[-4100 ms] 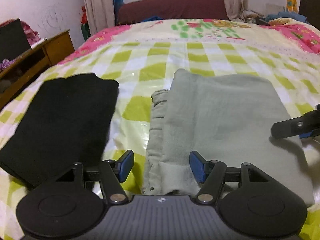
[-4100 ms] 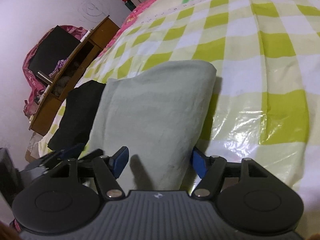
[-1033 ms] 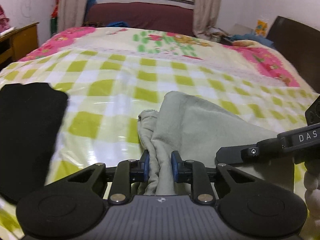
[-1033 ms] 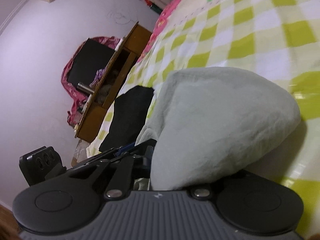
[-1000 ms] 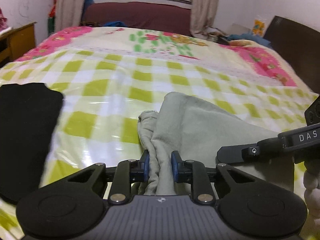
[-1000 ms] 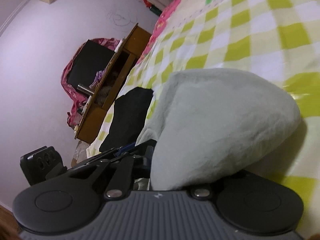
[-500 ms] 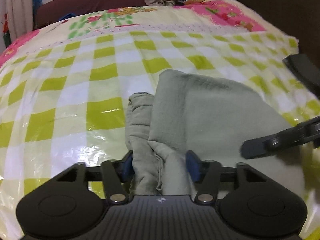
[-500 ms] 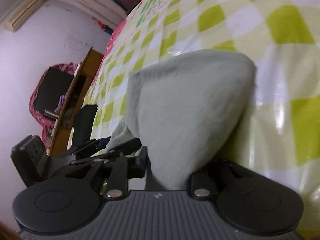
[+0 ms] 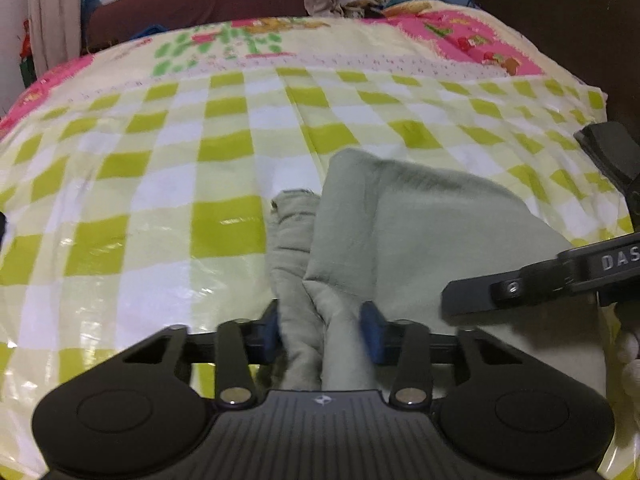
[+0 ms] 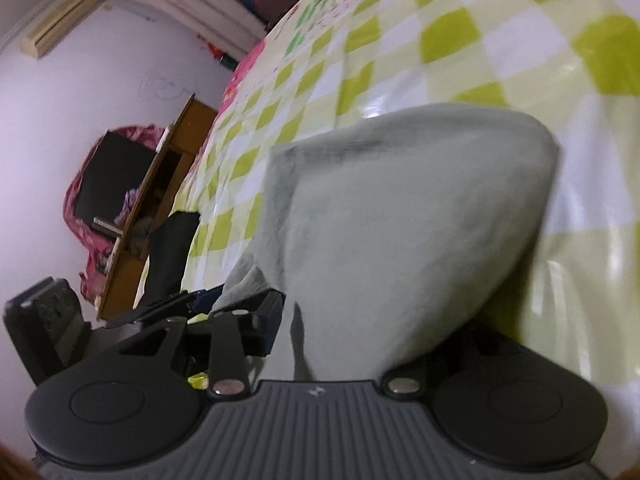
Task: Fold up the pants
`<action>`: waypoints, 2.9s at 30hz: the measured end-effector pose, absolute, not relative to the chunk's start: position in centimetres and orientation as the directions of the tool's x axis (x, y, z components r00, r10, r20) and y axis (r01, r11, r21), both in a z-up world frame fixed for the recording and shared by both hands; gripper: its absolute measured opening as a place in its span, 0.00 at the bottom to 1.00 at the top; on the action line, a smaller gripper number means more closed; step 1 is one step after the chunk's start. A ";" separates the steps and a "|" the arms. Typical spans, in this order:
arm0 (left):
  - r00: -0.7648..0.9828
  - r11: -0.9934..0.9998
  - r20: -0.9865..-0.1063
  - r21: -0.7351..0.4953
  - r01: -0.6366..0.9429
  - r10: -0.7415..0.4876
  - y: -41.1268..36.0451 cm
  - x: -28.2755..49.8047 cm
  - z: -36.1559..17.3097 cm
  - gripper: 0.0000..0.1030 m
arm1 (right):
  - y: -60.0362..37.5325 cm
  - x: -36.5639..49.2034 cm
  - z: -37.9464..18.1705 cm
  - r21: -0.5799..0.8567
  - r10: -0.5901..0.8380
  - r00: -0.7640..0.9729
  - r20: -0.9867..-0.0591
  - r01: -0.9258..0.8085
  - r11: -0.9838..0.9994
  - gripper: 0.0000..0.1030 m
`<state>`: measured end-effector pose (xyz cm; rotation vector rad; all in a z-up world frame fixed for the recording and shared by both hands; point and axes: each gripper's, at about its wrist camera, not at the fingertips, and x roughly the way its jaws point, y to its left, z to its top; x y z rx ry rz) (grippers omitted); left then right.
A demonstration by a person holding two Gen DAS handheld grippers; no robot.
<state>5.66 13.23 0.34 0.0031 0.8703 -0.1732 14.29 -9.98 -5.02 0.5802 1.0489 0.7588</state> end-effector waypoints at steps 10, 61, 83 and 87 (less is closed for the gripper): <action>0.640 0.985 -0.750 -0.118 0.123 -0.169 15.6 4.9 0.2 0.53 | -10.3 13.9 -5.0 0.729 0.774 0.298 -0.559 -0.268 0.630 0.63; 0.714 0.970 -0.658 -0.200 0.139 -0.238 16.9 1.9 0.5 0.27 | 3.1 17.4 0.4 0.351 0.562 0.345 -0.752 -0.512 0.784 0.08; 0.703 0.998 -0.711 -0.051 -0.038 -0.010 17.8 -0.3 2.8 0.43 | -1.2 14.1 3.9 0.397 0.671 0.414 -0.615 -0.573 0.717 0.37; 0.736 0.997 -0.676 -0.072 -0.015 -0.038 15.8 -0.7 4.1 0.43 | -5.4 13.7 3.1 0.365 0.607 0.490 -0.626 -0.504 0.783 0.37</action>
